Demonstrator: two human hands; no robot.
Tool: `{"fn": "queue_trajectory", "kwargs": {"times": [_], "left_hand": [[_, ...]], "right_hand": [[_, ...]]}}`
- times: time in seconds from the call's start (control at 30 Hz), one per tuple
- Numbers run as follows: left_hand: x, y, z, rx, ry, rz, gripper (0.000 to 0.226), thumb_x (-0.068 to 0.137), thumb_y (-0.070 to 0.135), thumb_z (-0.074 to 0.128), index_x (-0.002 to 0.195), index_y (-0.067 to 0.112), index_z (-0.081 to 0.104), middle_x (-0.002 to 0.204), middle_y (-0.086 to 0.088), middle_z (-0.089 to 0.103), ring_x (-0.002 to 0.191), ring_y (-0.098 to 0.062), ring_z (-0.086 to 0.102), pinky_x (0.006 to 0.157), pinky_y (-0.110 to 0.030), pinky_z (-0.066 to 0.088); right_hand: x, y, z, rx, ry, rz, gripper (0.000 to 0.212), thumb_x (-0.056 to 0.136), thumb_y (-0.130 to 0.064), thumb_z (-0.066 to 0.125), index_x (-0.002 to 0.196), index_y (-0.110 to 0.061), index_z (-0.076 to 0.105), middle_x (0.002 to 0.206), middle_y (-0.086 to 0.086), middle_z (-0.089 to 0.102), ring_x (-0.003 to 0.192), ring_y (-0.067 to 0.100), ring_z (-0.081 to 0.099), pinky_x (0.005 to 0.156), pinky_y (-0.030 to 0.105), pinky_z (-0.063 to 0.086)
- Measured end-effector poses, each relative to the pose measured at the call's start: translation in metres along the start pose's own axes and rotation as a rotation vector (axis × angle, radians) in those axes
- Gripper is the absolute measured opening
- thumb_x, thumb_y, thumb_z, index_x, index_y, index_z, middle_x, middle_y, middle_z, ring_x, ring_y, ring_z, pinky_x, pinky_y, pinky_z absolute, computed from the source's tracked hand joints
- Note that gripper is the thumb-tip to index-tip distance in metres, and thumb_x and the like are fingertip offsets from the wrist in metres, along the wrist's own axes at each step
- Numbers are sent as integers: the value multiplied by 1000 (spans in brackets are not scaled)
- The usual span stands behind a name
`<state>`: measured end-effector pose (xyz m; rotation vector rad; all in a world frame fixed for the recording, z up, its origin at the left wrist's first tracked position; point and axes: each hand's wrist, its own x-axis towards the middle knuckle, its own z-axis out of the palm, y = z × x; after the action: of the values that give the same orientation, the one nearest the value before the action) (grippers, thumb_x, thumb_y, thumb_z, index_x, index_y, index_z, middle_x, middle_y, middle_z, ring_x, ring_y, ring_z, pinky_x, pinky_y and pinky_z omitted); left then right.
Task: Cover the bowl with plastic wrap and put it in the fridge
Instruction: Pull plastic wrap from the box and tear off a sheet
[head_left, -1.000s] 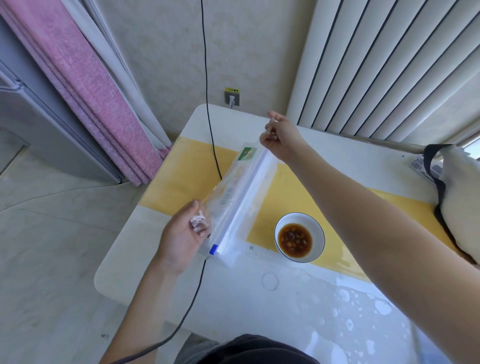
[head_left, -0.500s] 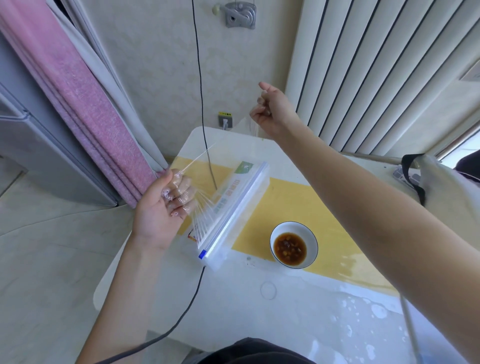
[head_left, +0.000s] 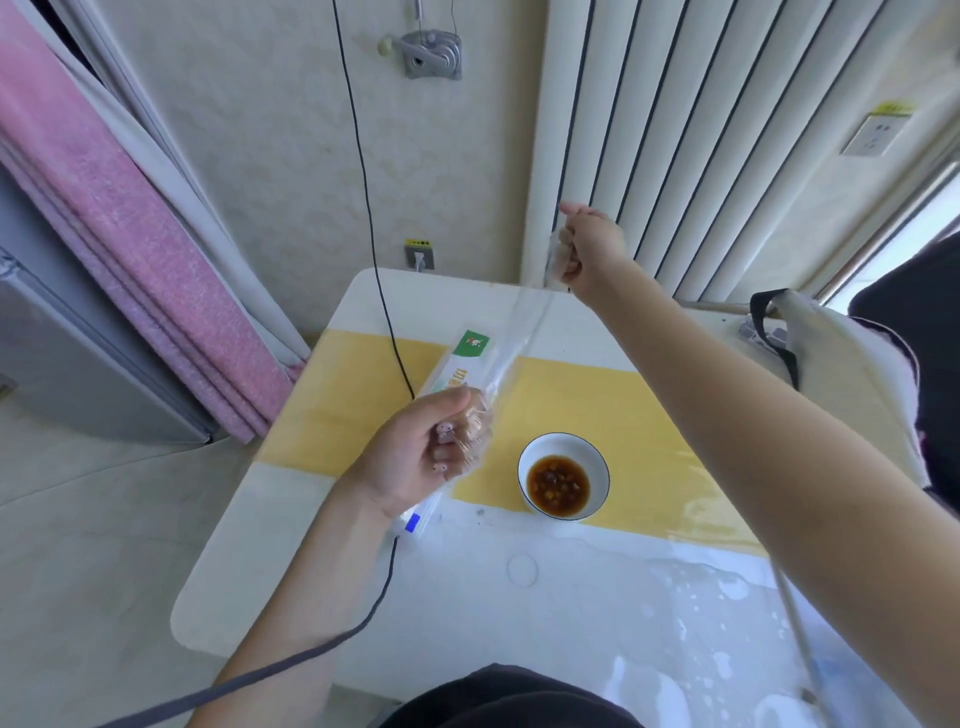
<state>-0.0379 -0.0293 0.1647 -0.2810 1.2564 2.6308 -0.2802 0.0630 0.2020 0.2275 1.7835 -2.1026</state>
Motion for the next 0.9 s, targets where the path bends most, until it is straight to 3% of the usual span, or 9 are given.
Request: {"fn": "queue_trajectory", "kwargs": {"times": [0.1, 0.17, 0.23, 0.33, 0.47, 0.53, 0.63, 0.8, 0.9], "left_hand": [[18, -21, 6, 139, -131, -138, 26, 76, 28, 64, 58, 18, 47, 52, 10, 34, 41, -3, 27, 38, -13, 23], [28, -33, 15, 278, -174, -215, 31, 84, 26, 55, 60, 17, 38, 53, 9, 33, 43, -5, 26, 41, -14, 22], [37, -46, 24, 422, -225, -300, 30, 88, 24, 49, 60, 20, 40, 53, 10, 34, 45, -6, 25, 44, -16, 19], [47, -70, 36, 620, -294, -433, 26, 89, 26, 51, 66, 18, 40, 59, 5, 30, 47, -9, 24, 46, -16, 22], [58, -95, 42, 799, -378, -510, 36, 100, 27, 45, 66, 19, 36, 62, 2, 26, 48, -9, 23, 48, -18, 22], [61, -101, 43, 836, -405, -528, 38, 101, 28, 43, 65, 19, 34, 62, 2, 25, 47, -8, 23, 48, -19, 22], [65, -111, 45, 849, -414, -553, 39, 101, 30, 43, 65, 18, 33, 63, 2, 25, 47, -9, 24, 49, -19, 24], [79, -129, 43, 916, -425, -597, 41, 99, 36, 44, 63, 19, 32, 63, 1, 27, 51, -13, 24, 52, -22, 25], [85, -142, 39, 997, -412, -674, 40, 99, 34, 43, 64, 18, 34, 63, 1, 30, 52, -14, 27, 53, -23, 27]], "right_hand": [[-5, 7, -37, 58, 85, 26, 24, 97, -9, 27, 98, -18, 49, 58, -4, 31, 35, 7, 24, 39, 15, 18], [-8, 14, -62, -37, 128, -4, 2, 97, -16, 44, 98, -16, 46, 63, -3, 32, 43, 9, 22, 39, 18, 20], [-8, 24, -89, -214, 167, -38, 18, 92, -14, 56, 106, -16, 46, 74, -1, 38, 49, 11, 27, 41, 18, 31], [-8, 47, -123, -491, 140, -60, 33, 92, 2, 50, 122, -13, 47, 76, 1, 39, 53, 14, 38, 58, 21, 48], [-7, 78, -151, -781, 78, -107, 33, 92, 5, 45, 119, -13, 48, 67, 2, 37, 54, 17, 44, 60, 32, 46], [-7, 88, -161, -1037, 47, -208, 39, 90, 10, 37, 114, -18, 50, 72, 1, 38, 62, 14, 47, 58, 29, 40], [-5, 102, -175, -1432, -65, -369, 63, 81, 21, 28, 124, -16, 55, 93, 6, 39, 95, 26, 54, 73, 37, 48], [-5, 119, -181, -1748, -180, -415, 34, 97, -17, 39, 129, -15, 52, 112, 15, 42, 103, 36, 48, 80, 40, 44], [-1, 137, -184, -1910, -261, -478, 43, 94, -4, 41, 136, -14, 46, 130, 18, 38, 107, 36, 46, 83, 40, 44]]}}
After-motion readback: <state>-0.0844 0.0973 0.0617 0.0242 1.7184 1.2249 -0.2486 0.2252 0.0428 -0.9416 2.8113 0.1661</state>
